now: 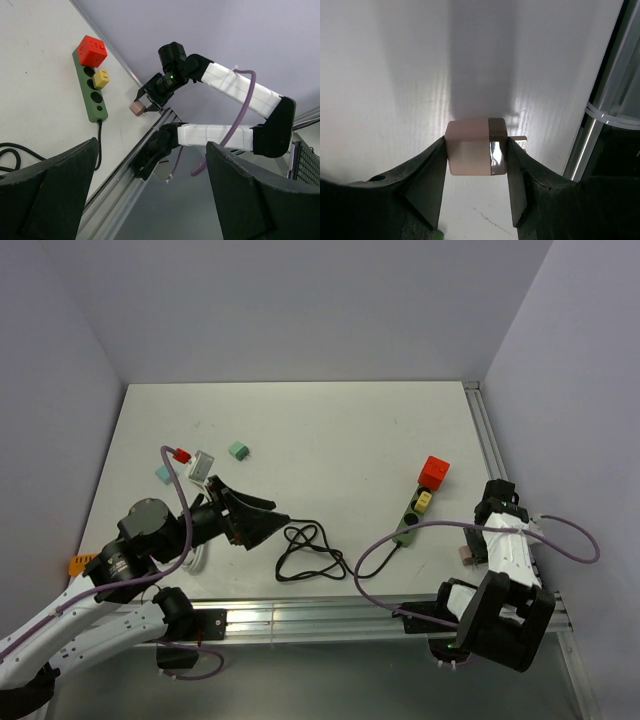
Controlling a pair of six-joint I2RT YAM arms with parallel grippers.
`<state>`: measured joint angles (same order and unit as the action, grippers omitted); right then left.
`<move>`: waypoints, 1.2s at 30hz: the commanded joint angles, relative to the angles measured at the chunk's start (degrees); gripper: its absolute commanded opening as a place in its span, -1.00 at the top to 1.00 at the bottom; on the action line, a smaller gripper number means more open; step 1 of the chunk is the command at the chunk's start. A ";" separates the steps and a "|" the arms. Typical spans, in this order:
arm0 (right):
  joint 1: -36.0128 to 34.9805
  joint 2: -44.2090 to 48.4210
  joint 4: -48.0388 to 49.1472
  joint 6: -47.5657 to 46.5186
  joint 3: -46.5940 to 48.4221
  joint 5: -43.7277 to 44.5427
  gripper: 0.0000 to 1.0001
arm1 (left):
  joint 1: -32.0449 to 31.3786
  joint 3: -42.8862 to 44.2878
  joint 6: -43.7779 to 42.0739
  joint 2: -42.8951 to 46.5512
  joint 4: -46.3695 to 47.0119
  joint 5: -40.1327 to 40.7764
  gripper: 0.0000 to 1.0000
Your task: Insert the plug
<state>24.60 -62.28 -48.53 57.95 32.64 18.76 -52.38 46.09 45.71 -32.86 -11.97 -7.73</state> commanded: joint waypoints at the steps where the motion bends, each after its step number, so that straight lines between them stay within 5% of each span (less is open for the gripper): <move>1: -0.34 4.87 -0.15 -3.63 3.65 0.05 0.98 | 0.00 0.94 -1.68 -0.18 0.37 1.31 -0.88; 7: -0.78 14.27 0.54 -11.62 8.84 -8.28 1.00 | 0.00 0.15 -2.47 -1.41 1.15 2.63 -0.88; 10: -3.92 18.49 3.69 -17.15 11.73 -25.35 1.00 | 0.00 -1.86 -2.74 -2.29 3.69 2.63 -0.89; 13: -6.39 19.39 4.06 -17.00 12.79 -33.48 1.00 | 0.00 -3.10 -2.82 -2.99 6.07 1.93 -0.91; 23: -36.96 17.64 18.20 -10.85 19.82 -53.98 1.00 | -0.09 -10.31 -5.46 -2.91 23.03 -5.98 -0.98; 36: -47.35 18.16 41.14 5.59 17.89 -67.62 1.00 | 0.00 -18.92 -9.76 1.66 41.05 -10.81 -0.99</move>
<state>-20.53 -44.14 -16.95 58.78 50.04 -43.44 -52.38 28.12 38.26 -31.22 21.34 -15.70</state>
